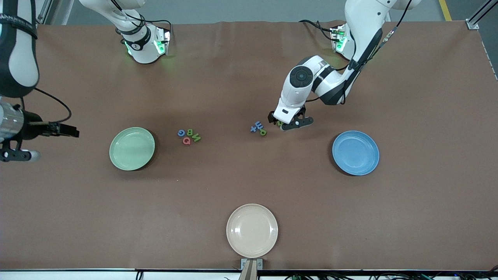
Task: Sort upper and lower case letters into plates
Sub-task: 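Pinch the green n and pink o with the left and right grippers, then place the n in the blue plate while the right gripper moves the o, then release the o on the green plate while the left gripper withdraws, then grasp the green p with the left gripper while the right gripper grasps the G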
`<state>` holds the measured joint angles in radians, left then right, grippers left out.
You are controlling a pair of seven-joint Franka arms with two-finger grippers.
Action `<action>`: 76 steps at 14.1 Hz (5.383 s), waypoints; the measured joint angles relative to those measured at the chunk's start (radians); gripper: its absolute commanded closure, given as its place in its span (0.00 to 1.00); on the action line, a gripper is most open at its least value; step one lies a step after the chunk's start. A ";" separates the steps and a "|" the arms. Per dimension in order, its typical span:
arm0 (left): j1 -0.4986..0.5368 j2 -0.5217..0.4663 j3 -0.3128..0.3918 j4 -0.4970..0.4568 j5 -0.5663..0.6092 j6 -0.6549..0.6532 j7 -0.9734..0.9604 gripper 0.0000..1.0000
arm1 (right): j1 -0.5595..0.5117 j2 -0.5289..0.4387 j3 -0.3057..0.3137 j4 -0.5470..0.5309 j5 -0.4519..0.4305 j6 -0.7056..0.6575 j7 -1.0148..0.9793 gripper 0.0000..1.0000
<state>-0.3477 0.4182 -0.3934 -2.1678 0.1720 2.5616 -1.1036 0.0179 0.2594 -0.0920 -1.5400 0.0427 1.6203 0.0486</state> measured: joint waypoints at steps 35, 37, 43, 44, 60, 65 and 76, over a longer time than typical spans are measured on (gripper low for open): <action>-0.027 0.105 0.008 0.031 0.092 0.061 -0.004 0.91 | 0.526 0.246 0.010 -0.552 0.080 0.898 0.880 0.19; -0.007 0.082 0.009 0.044 0.092 0.015 -0.004 0.93 | 0.526 0.246 0.010 -0.552 0.080 0.899 0.880 0.34; 0.149 -0.082 0.010 0.047 0.093 -0.130 0.098 0.97 | 0.528 0.234 0.008 -0.551 0.081 0.889 0.881 0.96; 0.193 -0.094 0.011 0.042 0.093 -0.137 0.151 0.97 | 0.528 0.233 0.007 -0.552 0.081 0.885 0.881 0.97; 0.597 0.028 0.019 -0.001 0.239 -0.129 0.599 0.28 | 0.199 0.107 -0.022 -0.459 0.080 0.555 0.345 0.99; 0.599 -0.002 -0.042 0.033 0.239 -0.176 0.592 0.00 | 0.095 0.105 -0.023 -0.561 0.079 0.626 0.166 0.98; 0.362 0.051 -0.363 0.132 0.238 -0.333 -0.223 0.00 | 0.092 0.109 -0.016 -0.629 0.078 0.698 0.172 0.00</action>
<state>0.0145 0.4688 -0.7560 -2.0359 0.4097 2.2286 -1.3269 0.1097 0.3680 -0.1082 -2.1685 0.1205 2.3183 0.2202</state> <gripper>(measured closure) 0.000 0.035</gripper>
